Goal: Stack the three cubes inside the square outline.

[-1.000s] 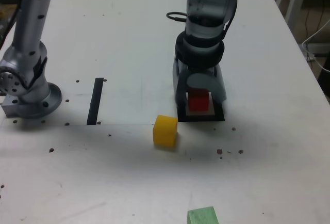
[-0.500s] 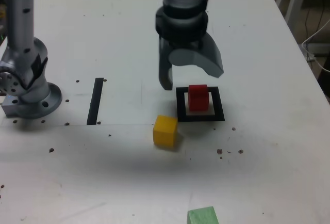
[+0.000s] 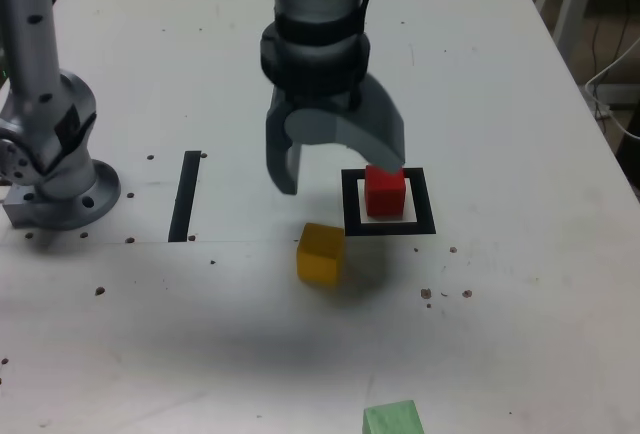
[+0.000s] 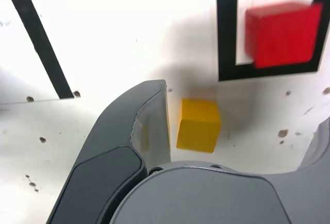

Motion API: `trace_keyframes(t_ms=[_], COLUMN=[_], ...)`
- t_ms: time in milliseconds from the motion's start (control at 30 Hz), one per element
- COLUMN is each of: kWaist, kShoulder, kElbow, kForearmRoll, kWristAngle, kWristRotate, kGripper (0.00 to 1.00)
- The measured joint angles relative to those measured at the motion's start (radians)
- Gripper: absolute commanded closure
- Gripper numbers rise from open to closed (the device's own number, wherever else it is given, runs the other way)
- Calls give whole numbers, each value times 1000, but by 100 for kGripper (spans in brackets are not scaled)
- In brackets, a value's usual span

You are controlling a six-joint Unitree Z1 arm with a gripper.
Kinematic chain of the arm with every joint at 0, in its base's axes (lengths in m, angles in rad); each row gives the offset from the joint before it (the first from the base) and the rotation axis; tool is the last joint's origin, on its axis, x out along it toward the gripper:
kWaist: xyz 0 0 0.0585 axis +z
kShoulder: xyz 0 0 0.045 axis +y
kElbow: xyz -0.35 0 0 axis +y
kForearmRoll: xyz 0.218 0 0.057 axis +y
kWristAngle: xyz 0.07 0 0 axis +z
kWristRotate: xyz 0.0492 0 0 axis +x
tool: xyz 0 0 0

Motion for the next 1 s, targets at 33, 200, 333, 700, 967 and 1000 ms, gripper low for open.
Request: trace_keyframes(t_ms=[33, 200, 333, 700, 967, 1000], kWaist=[-9, -58, -106, -142, -169, -169], kShoulder=[0, 2, 5, 56, 165, 173], kElbow=[4, 6, 24, 59, 33, 33], kForearmRoll=[-5, -16, -16, -22, -57, -63], kWristAngle=[-8, -26, -27, -31, -58, -59], kWristRotate=[-4, -30, -62, -79, -80, -80], kGripper=[1, 1, 1, 2, 3, 4])
